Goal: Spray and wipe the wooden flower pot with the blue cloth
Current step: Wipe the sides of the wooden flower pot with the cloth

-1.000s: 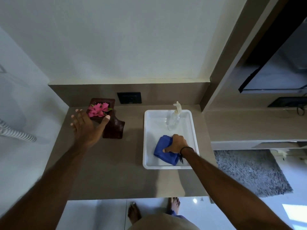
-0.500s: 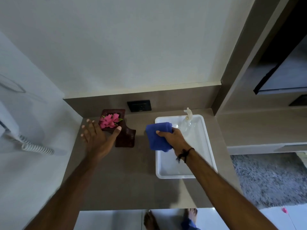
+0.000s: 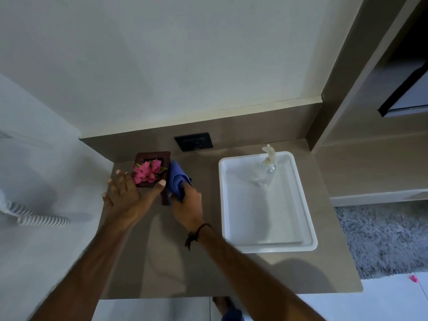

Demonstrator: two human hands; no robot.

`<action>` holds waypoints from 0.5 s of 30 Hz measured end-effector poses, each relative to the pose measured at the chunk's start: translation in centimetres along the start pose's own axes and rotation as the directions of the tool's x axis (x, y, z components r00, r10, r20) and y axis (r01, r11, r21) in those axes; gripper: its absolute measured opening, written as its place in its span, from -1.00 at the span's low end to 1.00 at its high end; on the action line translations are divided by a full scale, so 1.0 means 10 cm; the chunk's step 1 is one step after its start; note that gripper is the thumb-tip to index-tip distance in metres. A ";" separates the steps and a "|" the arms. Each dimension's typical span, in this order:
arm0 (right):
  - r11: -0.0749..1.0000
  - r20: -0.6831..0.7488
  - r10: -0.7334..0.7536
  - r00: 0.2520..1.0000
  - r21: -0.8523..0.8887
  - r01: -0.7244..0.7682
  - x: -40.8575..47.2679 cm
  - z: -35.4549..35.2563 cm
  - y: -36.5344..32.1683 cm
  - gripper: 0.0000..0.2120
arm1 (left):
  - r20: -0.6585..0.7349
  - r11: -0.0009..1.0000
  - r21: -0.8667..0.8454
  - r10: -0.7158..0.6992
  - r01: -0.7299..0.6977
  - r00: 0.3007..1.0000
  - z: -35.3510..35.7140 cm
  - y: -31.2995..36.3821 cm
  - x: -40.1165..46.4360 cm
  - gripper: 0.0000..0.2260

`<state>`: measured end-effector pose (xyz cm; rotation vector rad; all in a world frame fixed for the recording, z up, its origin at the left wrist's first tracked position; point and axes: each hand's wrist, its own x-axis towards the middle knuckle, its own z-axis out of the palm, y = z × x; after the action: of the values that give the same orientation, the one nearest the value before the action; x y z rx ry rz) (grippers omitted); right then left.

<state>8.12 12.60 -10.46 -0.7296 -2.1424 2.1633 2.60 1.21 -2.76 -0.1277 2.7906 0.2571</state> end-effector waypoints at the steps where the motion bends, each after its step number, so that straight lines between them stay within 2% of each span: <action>1: 0.998 0.022 0.016 1.000 -0.059 -0.015 0.04 -0.01 0.05 -0.75 | 0.006 1.000 -0.005 0.003 -0.002 1.000 0.00 -0.01 -0.01 0.03; 5: 0.943 0.127 0.082 0.988 -0.330 -0.036 0.23 -0.14 0.25 -0.68 | 0.010 1.000 -0.016 0.016 -0.016 1.000 -0.01 -0.02 -0.04 0.10; 7: 0.910 0.126 0.124 0.984 -0.410 -0.062 0.30 -0.17 0.27 -0.65 | 0.001 0.999 -0.029 0.025 -0.025 1.000 -0.01 -0.03 -0.04 0.13; 9: 0.914 0.104 0.178 0.979 -0.386 -0.125 0.34 -0.15 0.23 -0.60 | -0.019 0.999 -0.039 0.031 -0.031 0.999 0.01 -0.03 -0.04 0.13; 12: 0.941 0.079 0.245 0.966 -0.261 -0.217 0.36 -0.07 0.11 -0.56 | -0.033 0.998 -0.040 0.038 -0.040 0.999 0.02 -0.02 -0.03 0.09; 15: 0.981 0.057 0.179 0.982 -0.086 -0.173 0.31 0.00 0.03 -0.68 | -0.025 0.998 -0.044 0.042 -0.043 0.999 0.03 -0.05 0.00 0.08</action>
<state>5.42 13.57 -11.74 -0.8998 -2.2909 2.2224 2.76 0.77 -3.08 -0.0824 2.8145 0.3308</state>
